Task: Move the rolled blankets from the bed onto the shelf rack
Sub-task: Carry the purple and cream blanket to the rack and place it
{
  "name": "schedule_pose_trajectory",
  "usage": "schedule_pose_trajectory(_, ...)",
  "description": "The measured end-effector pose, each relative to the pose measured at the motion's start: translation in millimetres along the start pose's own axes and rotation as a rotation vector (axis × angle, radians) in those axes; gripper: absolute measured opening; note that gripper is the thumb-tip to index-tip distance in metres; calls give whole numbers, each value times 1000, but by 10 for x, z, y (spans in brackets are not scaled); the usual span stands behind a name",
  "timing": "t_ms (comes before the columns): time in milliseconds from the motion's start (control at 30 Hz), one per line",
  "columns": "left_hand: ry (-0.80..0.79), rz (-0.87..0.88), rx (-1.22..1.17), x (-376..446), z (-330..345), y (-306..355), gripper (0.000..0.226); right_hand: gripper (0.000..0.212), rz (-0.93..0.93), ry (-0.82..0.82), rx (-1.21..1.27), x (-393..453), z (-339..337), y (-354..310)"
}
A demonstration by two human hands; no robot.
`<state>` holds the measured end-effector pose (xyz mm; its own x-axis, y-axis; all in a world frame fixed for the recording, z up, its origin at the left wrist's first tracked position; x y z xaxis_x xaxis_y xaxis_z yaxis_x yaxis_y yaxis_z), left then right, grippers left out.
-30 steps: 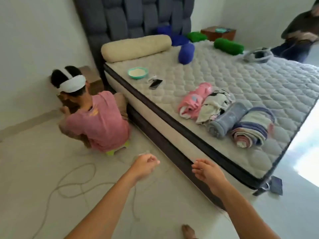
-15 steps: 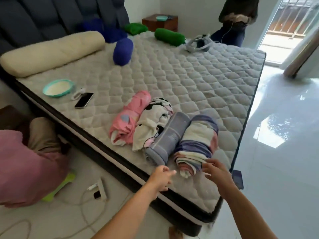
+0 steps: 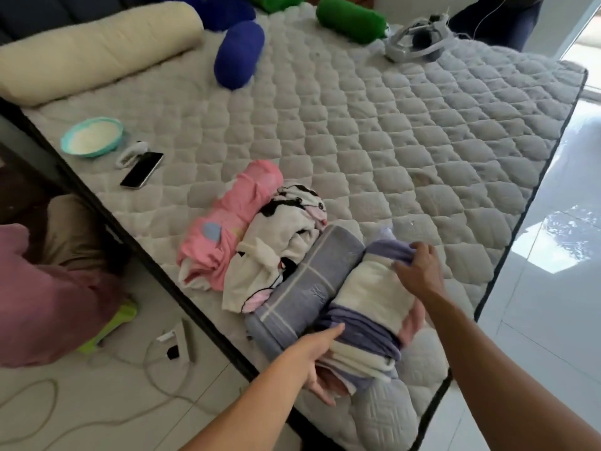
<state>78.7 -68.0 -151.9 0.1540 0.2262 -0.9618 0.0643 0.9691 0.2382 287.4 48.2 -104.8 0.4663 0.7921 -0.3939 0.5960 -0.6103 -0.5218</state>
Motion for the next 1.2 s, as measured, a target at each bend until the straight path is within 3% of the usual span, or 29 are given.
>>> schedule_pose_trajectory(200, -15, -106, -69, 255, -70, 2, 80, 85, 62, -205, -59, 681, 343, 327)
schedule_pose_trajectory(233, -18, -100, -84, 285, -76, -8, 77, 82, 56, -207, -54, 655, 320, 300)
schedule_pose_trajectory(367, -2, -71, -160, 331, -111, -100, 73, 18, 32, -207, -46, 245, 40, -89)
schedule_pose_trajectory(500, -2, 6, -130, 279, -244, -203, 74, 28, 22, -145, -42, 73, -76, -222)
schedule_pose_trajectory(633, -1, 71, -67, 61, -543, -349, 100, 30, 3, -144, -33, -300, -132, -420)
schedule_pose_trajectory(700, 8, 115, -11, -255, -743, -403, 92, 30, -31, -172, -44, -559, -79, -572)
schedule_pose_trajectory(800, 118, 184, 102, -770, -1214, -559, 70, 32, -122, -254, -126, -1076, 65, -936)
schedule_pose_trajectory(933, 287, 288, 58, -1495, -2059, -998, 72, 16, -318, -383, -207, -1990, 394, -1536)
schedule_pose_trajectory(1033, 511, 407, -57, -2158, -2822, -1485, 67, 13, -351, -502, -105, -2743, 819, -1895)
schedule_pose_trajectory(1133, 759, 606, -234, -2863, -3573, -2115, 43, 50, -305, -659, 8, -3526, 1391, -2118)
schedule_pose_trajectory(1200, 922, 693, -330, -3274, -4011, -2658, 38, 60, -227, -746, 99, -4084, 1862, -2212)
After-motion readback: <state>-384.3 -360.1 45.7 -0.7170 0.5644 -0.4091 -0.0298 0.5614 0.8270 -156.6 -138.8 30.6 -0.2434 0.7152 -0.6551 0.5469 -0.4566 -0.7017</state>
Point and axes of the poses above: each hand's wrist, its own x-axis towards the middle knuckle, its own z-axis out of the palm, y = z × x, the point moved 4 cm from there along x, towards the middle knuckle, and after that the axes turned 12 degrees about z, right-handed, at the moved point
